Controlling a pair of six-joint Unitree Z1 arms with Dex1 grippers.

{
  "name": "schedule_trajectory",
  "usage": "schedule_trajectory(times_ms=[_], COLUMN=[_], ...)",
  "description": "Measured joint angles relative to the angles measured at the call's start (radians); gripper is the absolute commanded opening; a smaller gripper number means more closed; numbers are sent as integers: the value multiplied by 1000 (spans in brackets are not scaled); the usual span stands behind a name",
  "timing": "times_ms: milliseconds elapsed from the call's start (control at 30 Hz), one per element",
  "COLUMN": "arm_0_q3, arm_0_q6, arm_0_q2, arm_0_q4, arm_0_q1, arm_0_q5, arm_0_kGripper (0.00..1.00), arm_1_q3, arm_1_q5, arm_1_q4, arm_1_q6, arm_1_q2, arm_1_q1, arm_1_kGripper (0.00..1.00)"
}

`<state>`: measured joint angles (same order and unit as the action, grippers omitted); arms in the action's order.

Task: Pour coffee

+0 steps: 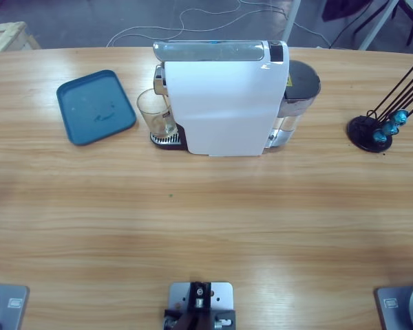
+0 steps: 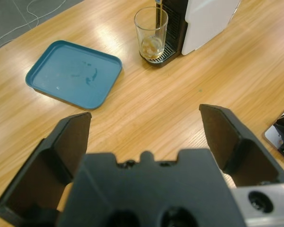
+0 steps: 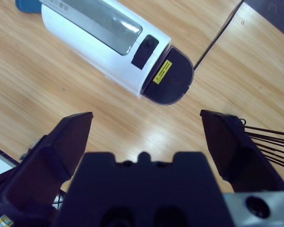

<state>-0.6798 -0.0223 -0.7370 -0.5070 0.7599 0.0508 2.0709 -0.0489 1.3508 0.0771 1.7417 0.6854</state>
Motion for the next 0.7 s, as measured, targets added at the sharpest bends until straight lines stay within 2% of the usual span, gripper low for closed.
schedule_trajectory(times_ms=[167, 333, 467, 567, 700], arm_0_q3=[13, 32, 36, 37, 38], arm_0_q6=[0, 0, 0, 0, 0], arm_0_q2=[6, 37, 47, 46, 42], arm_0_q4=[9, 33, 43, 49, 61], arm_0_q1=[0, 0, 0, 0, 1], arm_0_q5=[0, -10, -19, -37, -65], arm_0_kGripper=[987, 987, 987, 987, 987], arm_1_q3=[-36, -186, -488, -782, -986], arm_1_q5=[1, 2, 2, 3, 8], arm_1_q4=[1, -60, -222, -423, -512], arm_1_q6=[2, 25, 32, 72, 77], arm_1_q2=[-25, -157, -339, -497, -658], arm_1_q1=[0, 1, 22, 27, 29], arm_1_kGripper=[1000, 1000, 1000, 1000, 1000])
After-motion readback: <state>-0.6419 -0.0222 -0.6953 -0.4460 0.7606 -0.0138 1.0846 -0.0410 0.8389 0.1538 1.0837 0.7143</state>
